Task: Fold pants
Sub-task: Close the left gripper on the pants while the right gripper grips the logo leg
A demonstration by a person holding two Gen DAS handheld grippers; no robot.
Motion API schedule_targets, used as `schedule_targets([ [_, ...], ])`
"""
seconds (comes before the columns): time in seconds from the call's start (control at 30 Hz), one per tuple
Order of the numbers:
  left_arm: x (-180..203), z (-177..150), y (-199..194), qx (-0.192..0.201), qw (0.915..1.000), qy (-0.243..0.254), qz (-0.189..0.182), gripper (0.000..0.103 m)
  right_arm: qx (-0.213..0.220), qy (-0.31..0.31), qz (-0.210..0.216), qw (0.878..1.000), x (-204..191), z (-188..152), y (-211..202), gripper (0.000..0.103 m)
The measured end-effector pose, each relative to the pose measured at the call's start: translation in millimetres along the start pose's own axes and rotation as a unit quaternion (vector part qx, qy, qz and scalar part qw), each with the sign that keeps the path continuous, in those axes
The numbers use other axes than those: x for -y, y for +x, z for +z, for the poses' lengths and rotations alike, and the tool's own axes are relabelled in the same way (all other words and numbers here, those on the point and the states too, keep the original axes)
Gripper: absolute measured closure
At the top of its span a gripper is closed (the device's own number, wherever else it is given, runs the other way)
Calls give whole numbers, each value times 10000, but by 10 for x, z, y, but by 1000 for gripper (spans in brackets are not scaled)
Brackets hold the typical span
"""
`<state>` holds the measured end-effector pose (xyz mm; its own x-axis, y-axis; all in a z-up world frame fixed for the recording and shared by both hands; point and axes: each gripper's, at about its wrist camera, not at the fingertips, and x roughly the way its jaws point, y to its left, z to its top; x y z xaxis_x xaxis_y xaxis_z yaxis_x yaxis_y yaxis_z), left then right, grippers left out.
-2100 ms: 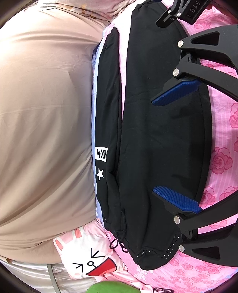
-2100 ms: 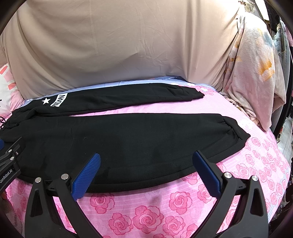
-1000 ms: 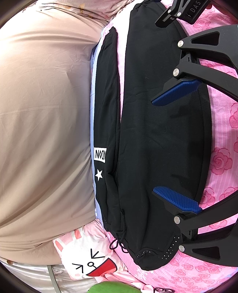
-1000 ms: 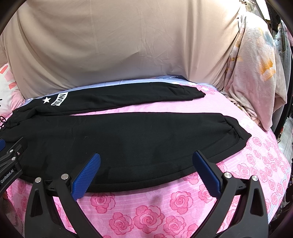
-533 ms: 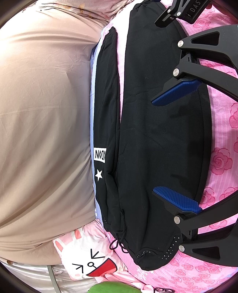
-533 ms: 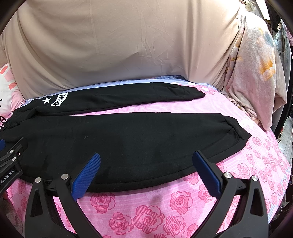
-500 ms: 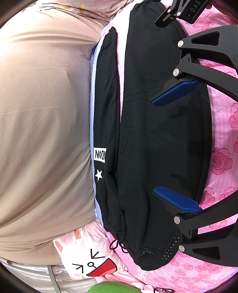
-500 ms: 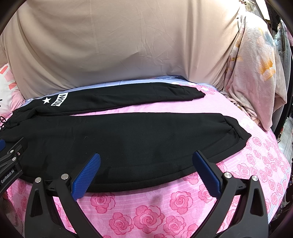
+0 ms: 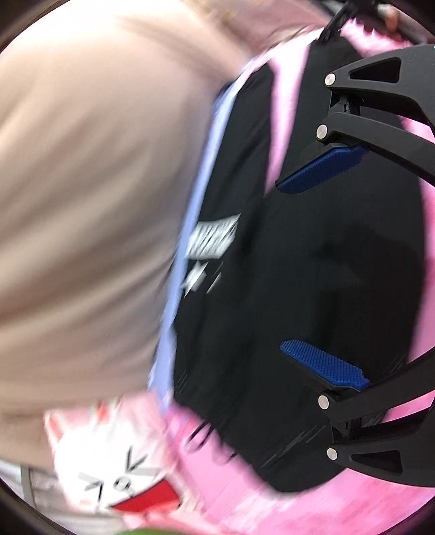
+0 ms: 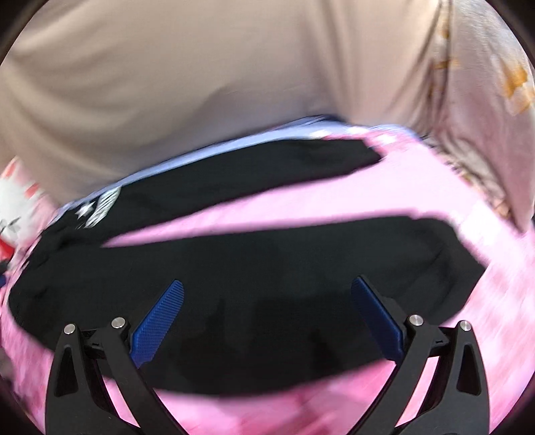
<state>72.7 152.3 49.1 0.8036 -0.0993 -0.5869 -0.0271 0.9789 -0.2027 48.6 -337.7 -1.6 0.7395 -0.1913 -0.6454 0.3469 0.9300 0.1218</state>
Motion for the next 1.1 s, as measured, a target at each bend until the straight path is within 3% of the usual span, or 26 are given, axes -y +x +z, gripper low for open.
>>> schedule_targets([
  [0.1, -532, 576, 364, -153, 9978, -215, 606, 16, -103, 163, -146, 9997, 402, 502, 343, 5],
  [0.17, -937, 915, 766, -430, 9923, -503, 1044, 16, -395, 408, -197, 9982, 678, 812, 722, 5],
  [0.33, -1730, 1288, 1734, -1241, 9712, -1650, 1192, 16, -705, 910, -324, 9928, 1093, 1214, 1419, 5],
  [0.53, -2025, 1383, 2598, -1871, 9532, -1961, 1344, 14, -1146, 1020, -454, 9871, 1220, 1544, 2205, 5],
  [0.63, -1965, 1447, 2789, -1853, 9541, -1639, 1688, 12, -1092, 870, -631, 9882, 1115, 1630, 2379, 5],
  [0.7, -1912, 1464, 2829, -1767, 9569, -1434, 1806, 17, -985, 706, -437, 9917, 994, 1659, 2384, 8],
  [0.73, -1872, 1470, 2818, -1722, 9580, -1245, 1925, 38, -952, 612, -212, 9933, 934, 1661, 2376, 31],
  [0.77, -1862, 1482, 2803, -1708, 9577, -1101, 2036, 72, -964, 471, -76, 9942, 866, 1662, 2366, 39],
  [0.8, -1856, 1495, 2780, -1708, 9565, -1035, 2128, 81, -955, 374, 120, 9947, 835, 1668, 2347, 65],
  [0.83, -1885, 1514, 2699, -1678, 9598, -1122, 1949, 89, -967, 399, 359, 9939, 811, 1673, 2306, 91],
  [0.97, -1887, 1667, 2083, -1189, 9739, -1351, 1382, 93, -368, 267, 551, 9974, 665, 1748, 1746, 91],
  [1.1, -1741, 1798, 1225, -669, 9878, -1152, 809, 93, 282, -60, 875, 9958, 615, 1764, 792, 91],
])
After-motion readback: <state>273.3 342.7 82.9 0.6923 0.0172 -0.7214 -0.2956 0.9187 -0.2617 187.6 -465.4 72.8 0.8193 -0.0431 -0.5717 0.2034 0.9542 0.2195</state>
